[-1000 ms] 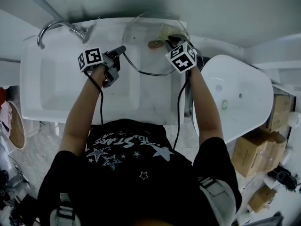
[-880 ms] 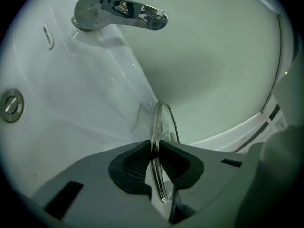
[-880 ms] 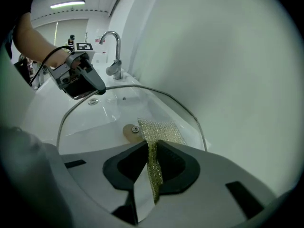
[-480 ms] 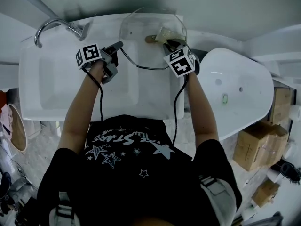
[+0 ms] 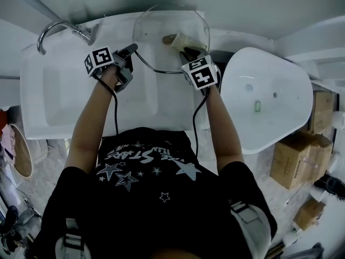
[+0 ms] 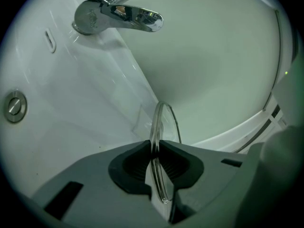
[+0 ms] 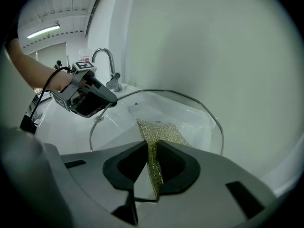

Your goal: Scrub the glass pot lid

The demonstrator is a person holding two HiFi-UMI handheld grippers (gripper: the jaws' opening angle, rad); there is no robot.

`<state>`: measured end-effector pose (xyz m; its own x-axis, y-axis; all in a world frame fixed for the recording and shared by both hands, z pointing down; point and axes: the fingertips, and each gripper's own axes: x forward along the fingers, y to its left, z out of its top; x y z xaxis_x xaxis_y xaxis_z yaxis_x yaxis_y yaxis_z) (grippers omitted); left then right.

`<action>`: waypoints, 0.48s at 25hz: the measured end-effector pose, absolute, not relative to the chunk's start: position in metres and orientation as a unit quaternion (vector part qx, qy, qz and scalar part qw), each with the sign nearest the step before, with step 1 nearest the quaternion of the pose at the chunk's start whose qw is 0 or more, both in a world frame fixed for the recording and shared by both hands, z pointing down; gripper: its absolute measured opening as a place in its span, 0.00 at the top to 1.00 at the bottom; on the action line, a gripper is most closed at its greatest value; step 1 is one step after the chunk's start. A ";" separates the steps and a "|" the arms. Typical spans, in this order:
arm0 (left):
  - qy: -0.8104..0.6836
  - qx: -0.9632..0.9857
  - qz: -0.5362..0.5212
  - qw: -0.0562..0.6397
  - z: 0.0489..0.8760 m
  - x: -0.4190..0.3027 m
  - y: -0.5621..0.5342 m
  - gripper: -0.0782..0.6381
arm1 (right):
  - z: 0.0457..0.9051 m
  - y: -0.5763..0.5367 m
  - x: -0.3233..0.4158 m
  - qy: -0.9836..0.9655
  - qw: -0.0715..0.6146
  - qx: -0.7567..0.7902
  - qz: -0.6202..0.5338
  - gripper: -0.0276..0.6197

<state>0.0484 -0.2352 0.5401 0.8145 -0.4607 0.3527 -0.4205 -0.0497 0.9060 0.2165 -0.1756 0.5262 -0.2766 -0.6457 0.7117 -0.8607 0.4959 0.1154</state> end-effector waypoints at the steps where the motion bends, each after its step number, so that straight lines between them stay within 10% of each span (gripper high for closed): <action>1: -0.304 0.725 -0.015 0.618 0.540 0.049 -0.235 0.80 | 0.527 -0.173 0.215 -0.786 0.360 0.480 0.150 0.85; 12: -0.305 0.718 -0.017 0.625 0.541 0.048 -0.233 0.81 | 0.522 -0.148 0.175 -0.800 0.338 0.466 0.171 0.85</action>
<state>0.0483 -0.2333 0.5408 0.8135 -0.4591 0.3570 -0.4167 -0.0321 0.9085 0.1754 -0.1477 0.5223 -0.3370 -0.6302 0.6995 -0.8610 0.5069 0.0419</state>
